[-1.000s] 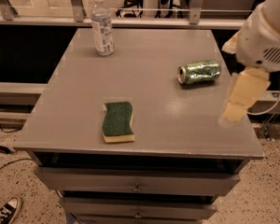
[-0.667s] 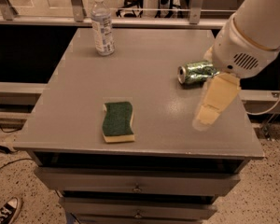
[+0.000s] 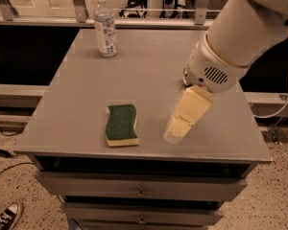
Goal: Move sponge near blue plastic bottle
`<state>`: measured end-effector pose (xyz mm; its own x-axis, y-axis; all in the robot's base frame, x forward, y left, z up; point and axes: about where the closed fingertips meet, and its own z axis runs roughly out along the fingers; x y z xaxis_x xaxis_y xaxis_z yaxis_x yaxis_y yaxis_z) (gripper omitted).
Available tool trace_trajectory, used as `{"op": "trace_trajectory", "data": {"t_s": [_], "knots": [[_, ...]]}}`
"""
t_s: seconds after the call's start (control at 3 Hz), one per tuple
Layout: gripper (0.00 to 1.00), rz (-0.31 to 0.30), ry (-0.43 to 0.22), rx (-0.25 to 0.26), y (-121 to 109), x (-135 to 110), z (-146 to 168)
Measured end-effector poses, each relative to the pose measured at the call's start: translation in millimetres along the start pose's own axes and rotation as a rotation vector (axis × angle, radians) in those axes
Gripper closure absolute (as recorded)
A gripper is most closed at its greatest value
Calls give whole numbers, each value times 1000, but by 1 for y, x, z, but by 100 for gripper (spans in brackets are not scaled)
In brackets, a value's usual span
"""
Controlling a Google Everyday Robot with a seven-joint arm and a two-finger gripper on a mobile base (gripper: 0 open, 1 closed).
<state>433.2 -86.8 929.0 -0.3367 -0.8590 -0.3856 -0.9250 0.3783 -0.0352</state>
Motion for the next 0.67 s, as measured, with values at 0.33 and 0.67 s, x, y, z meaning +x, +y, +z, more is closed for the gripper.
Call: {"op": "trace_trajectory", "data": {"t_s": [0.33,0.67], "knots": [[0,29,-28,-2,5,-13,17],[0,75,-81,-15,12,-53,70]]}}
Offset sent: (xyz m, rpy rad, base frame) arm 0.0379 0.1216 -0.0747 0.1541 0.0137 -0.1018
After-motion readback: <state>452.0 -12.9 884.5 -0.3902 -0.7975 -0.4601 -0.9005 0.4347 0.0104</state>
